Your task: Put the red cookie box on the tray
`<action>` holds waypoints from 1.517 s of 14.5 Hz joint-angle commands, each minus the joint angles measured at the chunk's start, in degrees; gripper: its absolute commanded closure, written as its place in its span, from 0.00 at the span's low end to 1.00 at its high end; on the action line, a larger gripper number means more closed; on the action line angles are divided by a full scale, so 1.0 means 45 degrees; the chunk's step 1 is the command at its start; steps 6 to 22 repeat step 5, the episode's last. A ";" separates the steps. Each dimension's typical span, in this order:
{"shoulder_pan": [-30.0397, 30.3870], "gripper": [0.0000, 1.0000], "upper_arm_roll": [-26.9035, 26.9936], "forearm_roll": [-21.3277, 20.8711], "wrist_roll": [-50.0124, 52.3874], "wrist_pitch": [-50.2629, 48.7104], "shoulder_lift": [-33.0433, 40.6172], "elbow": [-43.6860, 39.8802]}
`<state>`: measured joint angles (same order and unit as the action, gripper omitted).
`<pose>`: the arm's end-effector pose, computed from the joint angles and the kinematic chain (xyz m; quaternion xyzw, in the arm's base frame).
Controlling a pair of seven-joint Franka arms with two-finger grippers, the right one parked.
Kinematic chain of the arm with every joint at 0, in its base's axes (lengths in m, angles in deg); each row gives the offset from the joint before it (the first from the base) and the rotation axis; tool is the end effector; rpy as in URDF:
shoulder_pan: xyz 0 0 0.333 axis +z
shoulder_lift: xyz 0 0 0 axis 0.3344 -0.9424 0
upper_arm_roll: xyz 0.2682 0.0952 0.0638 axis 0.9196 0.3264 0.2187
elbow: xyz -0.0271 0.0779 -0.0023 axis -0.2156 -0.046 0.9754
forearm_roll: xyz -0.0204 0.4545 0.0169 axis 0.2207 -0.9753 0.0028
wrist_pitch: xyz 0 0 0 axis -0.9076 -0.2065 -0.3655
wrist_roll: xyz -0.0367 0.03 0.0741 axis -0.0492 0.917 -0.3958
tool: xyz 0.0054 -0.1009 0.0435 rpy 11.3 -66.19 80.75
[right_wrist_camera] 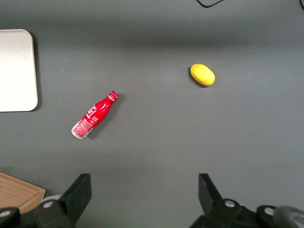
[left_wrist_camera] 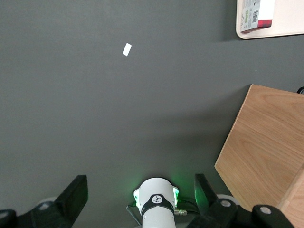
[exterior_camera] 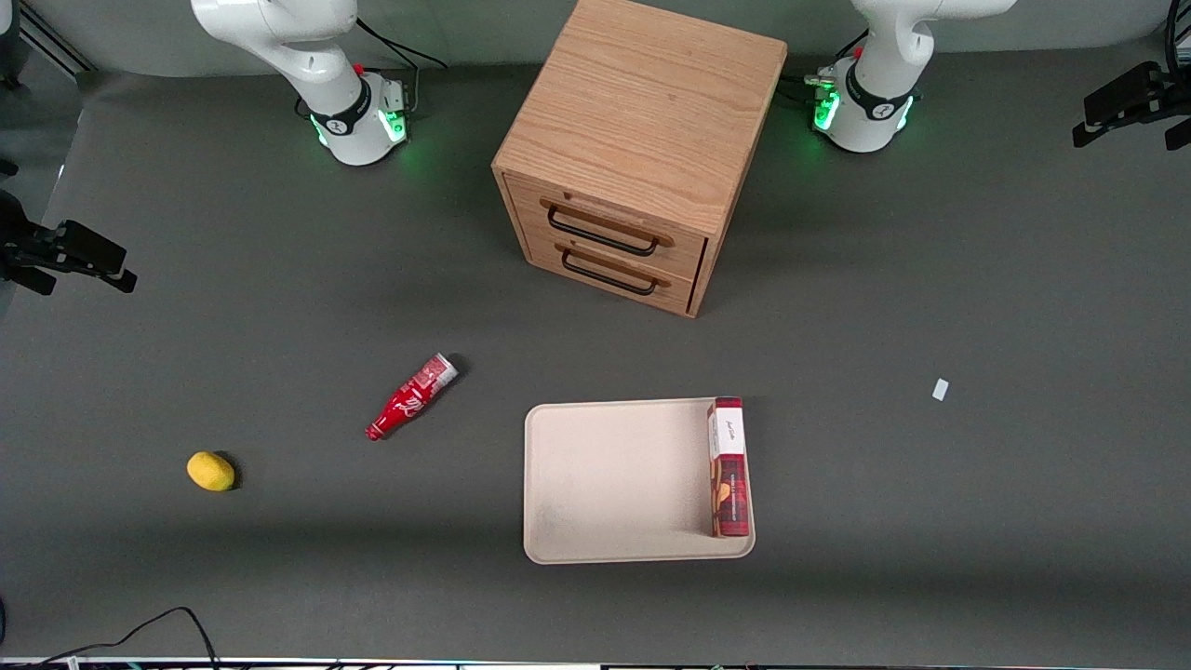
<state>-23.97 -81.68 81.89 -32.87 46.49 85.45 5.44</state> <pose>0.5382 0.0244 0.6633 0.9964 -0.0219 -0.0805 0.0179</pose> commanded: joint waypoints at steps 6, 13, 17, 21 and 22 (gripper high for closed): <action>-0.0247 0.00 -0.0114 -0.0405 0.0135 0.0111 -0.0116 -0.0019; -0.0247 0.00 -0.0114 -0.0405 0.0135 0.0111 -0.0116 -0.0019; -0.0247 0.00 -0.0114 -0.0405 0.0135 0.0111 -0.0116 -0.0019; -0.0247 0.00 -0.0114 -0.0405 0.0135 0.0111 -0.0116 -0.0019; -0.0247 0.00 -0.0114 -0.0405 0.0135 0.0111 -0.0116 -0.0019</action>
